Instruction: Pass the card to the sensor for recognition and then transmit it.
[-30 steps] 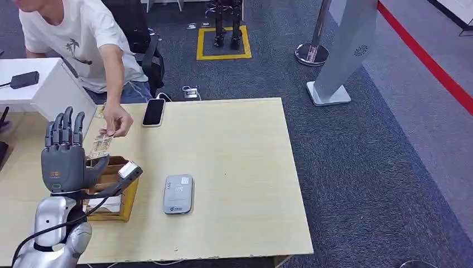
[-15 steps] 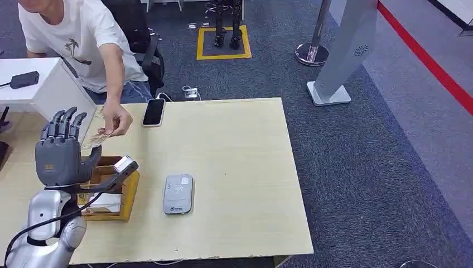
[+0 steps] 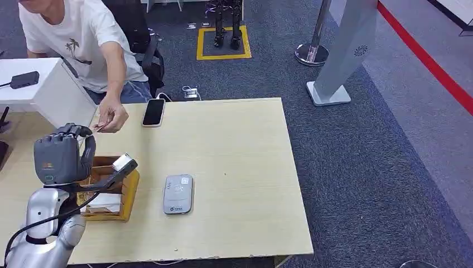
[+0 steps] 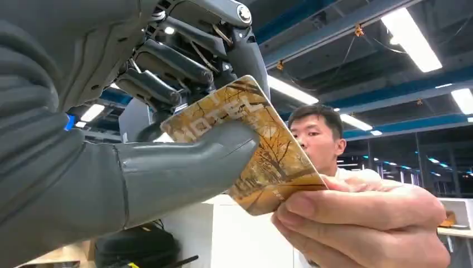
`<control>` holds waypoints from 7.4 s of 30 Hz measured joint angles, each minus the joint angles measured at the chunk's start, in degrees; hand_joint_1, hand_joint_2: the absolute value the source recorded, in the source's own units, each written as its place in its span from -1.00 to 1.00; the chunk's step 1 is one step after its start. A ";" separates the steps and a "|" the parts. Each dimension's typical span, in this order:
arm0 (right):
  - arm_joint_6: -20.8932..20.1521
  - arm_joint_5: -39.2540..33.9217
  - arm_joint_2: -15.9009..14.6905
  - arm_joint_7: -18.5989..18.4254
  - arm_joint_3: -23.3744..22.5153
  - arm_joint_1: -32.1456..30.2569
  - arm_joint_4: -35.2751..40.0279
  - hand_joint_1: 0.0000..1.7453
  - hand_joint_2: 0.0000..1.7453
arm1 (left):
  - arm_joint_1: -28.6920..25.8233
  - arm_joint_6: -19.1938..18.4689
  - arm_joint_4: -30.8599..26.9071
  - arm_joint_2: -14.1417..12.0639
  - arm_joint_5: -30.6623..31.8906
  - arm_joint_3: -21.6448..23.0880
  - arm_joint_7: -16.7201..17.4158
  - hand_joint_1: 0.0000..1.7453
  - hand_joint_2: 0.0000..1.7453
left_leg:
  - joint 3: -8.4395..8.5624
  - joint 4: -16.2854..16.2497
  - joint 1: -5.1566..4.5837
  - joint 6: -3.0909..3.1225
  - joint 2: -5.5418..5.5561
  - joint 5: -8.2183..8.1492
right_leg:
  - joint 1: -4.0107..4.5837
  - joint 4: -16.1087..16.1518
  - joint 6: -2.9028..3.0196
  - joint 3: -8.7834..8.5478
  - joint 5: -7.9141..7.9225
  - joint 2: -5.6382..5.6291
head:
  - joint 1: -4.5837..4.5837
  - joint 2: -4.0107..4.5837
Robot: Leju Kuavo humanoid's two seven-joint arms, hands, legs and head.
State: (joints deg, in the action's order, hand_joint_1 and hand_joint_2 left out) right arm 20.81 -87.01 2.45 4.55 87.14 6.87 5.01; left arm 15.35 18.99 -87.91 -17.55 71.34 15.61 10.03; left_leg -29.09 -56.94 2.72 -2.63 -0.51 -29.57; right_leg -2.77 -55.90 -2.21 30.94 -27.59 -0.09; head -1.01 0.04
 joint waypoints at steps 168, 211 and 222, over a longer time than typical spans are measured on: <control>-0.44 1.83 0.00 -2.40 2.03 0.15 0.42 -1.00 -1.00 | 3.85 12.20 10.40 0.55 9.05 -9.51 3.78 1.00 1.00 | -0.23 -0.14 -0.02 0.07 0.03 0.04 | -0.02 0.00 -0.08 0.09 0.07 0.03 | 0.00 0.00; -0.98 0.52 0.00 -1.77 1.95 0.04 0.39 -1.00 -1.00 | 4.29 -16.05 4.54 -1.58 -25.19 -5.77 -5.23 -1.00 1.00 | -0.23 -0.15 -0.03 0.07 0.01 0.05 | -0.02 0.00 -0.11 0.15 0.10 0.01 | 0.02 0.00; -1.01 0.33 0.00 -1.36 1.66 -0.05 0.39 -1.00 -1.00 | 6.15 -25.92 2.56 -5.79 -37.75 -0.96 -7.72 -1.00 1.00 | -0.23 -0.15 -0.02 0.07 -0.08 0.05 | -0.02 -0.01 -0.09 0.19 0.11 -0.07 | 0.00 0.00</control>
State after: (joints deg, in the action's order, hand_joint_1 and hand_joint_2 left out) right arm 19.80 -86.68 2.45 3.19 88.80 6.82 5.40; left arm 21.50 -6.93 -85.35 -23.34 33.59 14.65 2.32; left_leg -29.32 -57.09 2.70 -2.56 -0.59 -29.52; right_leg -2.79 -55.91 -2.31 31.13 -27.48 -0.16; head -1.01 0.04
